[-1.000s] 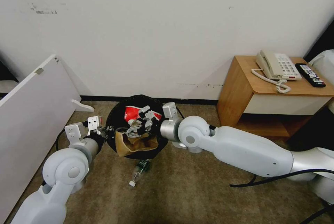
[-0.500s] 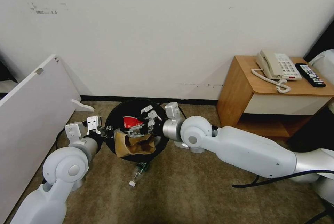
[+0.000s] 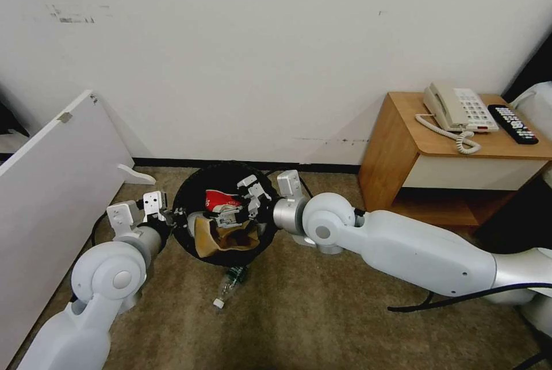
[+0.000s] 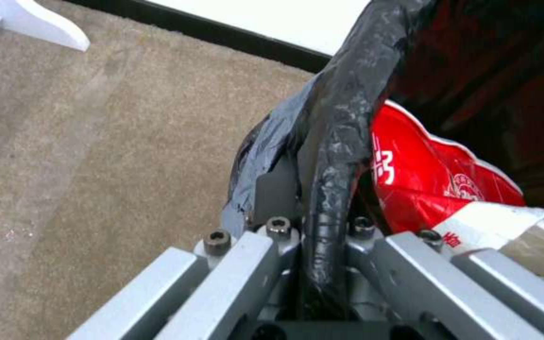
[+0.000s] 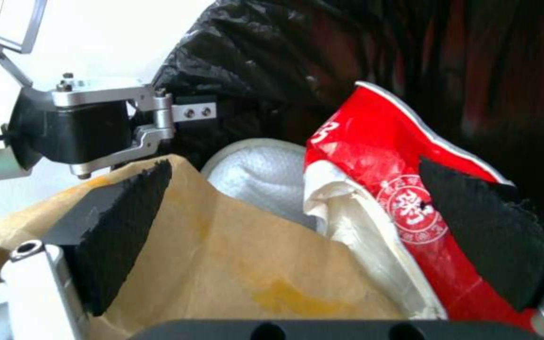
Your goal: Pick up the trash bin and place the garbage on the floor into it.
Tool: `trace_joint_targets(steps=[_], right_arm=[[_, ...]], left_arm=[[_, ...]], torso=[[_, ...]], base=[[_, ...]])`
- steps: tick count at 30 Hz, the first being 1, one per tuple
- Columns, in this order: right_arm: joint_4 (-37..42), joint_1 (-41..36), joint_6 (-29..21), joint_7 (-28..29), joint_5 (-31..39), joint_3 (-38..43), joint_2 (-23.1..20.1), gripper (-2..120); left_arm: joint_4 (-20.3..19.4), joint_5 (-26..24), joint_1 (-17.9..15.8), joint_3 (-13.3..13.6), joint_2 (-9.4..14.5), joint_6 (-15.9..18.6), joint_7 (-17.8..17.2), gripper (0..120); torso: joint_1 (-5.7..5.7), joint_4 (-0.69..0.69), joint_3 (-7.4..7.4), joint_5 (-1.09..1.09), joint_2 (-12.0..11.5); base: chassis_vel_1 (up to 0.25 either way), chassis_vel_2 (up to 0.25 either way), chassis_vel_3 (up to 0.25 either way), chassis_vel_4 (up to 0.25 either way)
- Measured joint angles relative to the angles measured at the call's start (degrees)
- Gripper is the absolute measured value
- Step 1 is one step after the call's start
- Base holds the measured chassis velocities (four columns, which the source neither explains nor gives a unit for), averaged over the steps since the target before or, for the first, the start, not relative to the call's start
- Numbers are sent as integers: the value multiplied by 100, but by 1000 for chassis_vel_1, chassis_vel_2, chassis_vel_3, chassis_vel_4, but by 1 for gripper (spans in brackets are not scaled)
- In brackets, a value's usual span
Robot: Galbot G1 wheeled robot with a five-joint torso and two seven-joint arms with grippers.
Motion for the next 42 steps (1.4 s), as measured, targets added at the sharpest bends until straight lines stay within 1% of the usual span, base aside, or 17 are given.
trace_joint_targets(steps=[20, 28, 30, 32, 34, 36, 37, 38, 42], right_arm=[[256, -42, 18, 34, -9, 158, -215, 100], [382, -20, 37, 78, -29, 244, -307, 100], [432, -13, 40, 159, -39, 272, -331, 100], [607, -7, 117, 335, -120, 382, -447, 100], [664, -7, 157, 352, -172, 417, -490, 100], [802, -34, 304, 382, -369, 506, -609, 100], [802, -34, 304, 382, -369, 506, -609, 100], [972, -100, 443, 437, -549, 598, -727, 100], [1187, -185, 565, 508, -665, 688, -882, 100]], left_arm=[[36, -240, 12, 20, 1, 36, -267, 0], [28, -312, 25, 2, -3, 36, -312, 0], [23, -313, 43, -19, -2, 36, -311, 0], [1, -310, 156, -122, 17, 36, -295, 1], [-5, -310, 188, -151, 24, 36, -280, 0], [-20, -308, 232, -210, 31, 36, -204, 0], [-20, -308, 232, -210, 31, 36, -204, 0], [-21, -296, 244, -251, 31, 33, -157, 0], [-17, -277, 245, -300, 40, 22, -138, 0]], torso=[[0, 0, 0, 0, 0], [0, 0, 0, 0, 0], [0, 0, 0, 0, 0], [0, 0, 0, 0, 0], [0, 0, 0, 0, 0], [0, 1, 0, 0, 0], [0, 1, 0, 0, 0], [0, 0, 0, 0, 0], [0, 0, 0, 0, 0]], base=[[0, 0, 0, 0], [0, 0, 0, 0], [0, 0, 0, 0], [0, 0, 0, 0], [0, 0, 0, 0], [0, 0, 0, 0], [0, 0, 0, 0], [0, 0, 0, 0], [0, 0, 0, 0]])
